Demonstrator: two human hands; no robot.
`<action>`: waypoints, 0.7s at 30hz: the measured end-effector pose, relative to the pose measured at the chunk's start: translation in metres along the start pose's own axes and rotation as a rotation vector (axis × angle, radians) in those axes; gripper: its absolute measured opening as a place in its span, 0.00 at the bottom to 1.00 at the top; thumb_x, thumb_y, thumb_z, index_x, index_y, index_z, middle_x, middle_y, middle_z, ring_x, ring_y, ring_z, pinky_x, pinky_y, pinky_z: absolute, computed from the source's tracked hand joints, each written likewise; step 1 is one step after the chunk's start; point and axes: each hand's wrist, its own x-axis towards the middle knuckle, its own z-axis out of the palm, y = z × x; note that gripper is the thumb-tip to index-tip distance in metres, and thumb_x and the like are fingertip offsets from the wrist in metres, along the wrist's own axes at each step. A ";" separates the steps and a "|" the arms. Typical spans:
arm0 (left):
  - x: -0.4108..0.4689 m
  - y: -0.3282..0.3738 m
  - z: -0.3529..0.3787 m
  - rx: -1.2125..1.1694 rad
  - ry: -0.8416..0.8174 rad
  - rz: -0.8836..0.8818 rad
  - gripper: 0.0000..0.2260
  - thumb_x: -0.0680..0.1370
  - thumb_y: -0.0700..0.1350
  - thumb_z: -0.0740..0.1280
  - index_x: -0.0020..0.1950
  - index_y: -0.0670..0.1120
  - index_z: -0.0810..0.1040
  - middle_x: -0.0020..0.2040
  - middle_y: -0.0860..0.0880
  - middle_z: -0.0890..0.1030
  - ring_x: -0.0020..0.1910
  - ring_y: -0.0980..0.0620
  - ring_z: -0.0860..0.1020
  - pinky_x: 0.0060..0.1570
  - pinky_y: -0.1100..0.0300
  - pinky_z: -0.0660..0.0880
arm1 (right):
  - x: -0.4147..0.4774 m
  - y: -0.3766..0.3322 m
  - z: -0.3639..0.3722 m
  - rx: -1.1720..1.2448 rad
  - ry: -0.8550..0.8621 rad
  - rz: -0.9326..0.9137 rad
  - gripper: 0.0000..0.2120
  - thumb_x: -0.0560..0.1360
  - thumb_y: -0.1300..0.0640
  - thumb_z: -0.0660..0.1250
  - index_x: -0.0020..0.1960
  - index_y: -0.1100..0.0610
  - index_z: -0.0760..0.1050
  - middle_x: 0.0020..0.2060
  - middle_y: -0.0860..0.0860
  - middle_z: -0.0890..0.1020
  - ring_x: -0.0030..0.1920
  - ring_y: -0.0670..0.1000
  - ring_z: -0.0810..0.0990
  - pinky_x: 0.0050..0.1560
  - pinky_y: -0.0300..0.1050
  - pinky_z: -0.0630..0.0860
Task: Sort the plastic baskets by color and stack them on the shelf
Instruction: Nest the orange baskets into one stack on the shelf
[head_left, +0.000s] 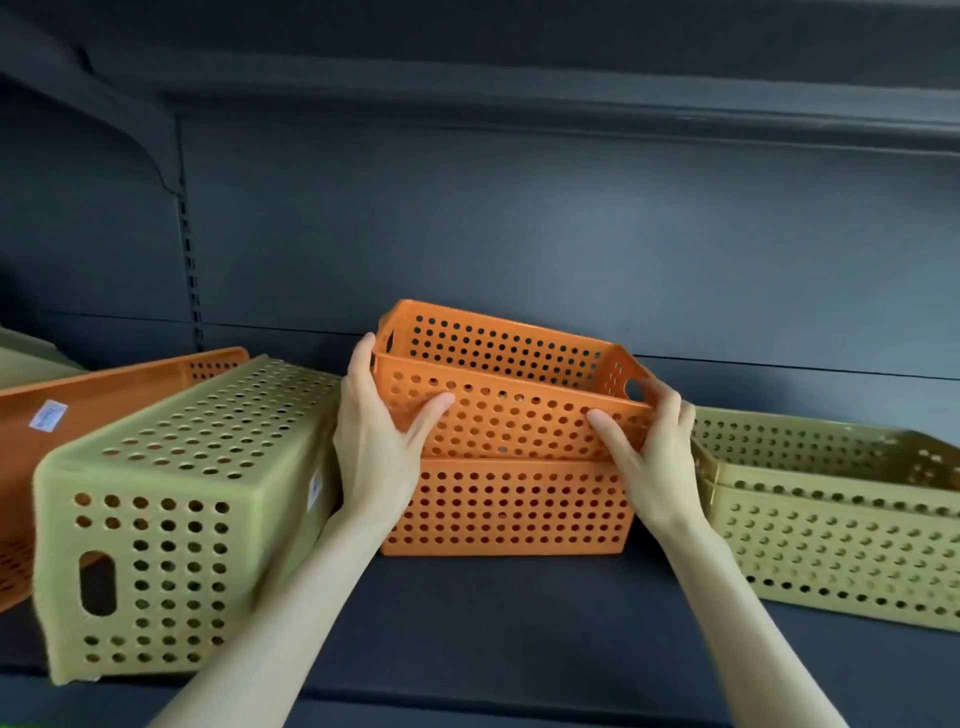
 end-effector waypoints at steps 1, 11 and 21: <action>-0.002 -0.003 0.001 0.029 -0.015 -0.022 0.39 0.70 0.57 0.71 0.74 0.47 0.56 0.69 0.45 0.69 0.66 0.46 0.70 0.60 0.54 0.67 | 0.001 0.001 0.000 -0.022 -0.011 -0.009 0.33 0.72 0.43 0.67 0.71 0.53 0.59 0.64 0.55 0.65 0.60 0.49 0.66 0.65 0.47 0.64; -0.042 -0.031 0.015 0.479 -0.051 0.150 0.32 0.77 0.59 0.58 0.70 0.35 0.62 0.72 0.31 0.59 0.72 0.34 0.57 0.72 0.42 0.51 | -0.016 0.008 0.020 -0.088 -0.149 0.045 0.25 0.71 0.40 0.64 0.61 0.54 0.68 0.74 0.57 0.51 0.74 0.59 0.54 0.72 0.58 0.58; -0.025 -0.037 0.031 0.660 -0.139 0.458 0.20 0.77 0.61 0.59 0.53 0.47 0.79 0.45 0.45 0.77 0.47 0.44 0.74 0.58 0.46 0.61 | -0.017 0.007 0.026 -0.321 -0.126 -0.148 0.19 0.74 0.43 0.64 0.57 0.56 0.75 0.62 0.51 0.74 0.69 0.56 0.57 0.60 0.47 0.65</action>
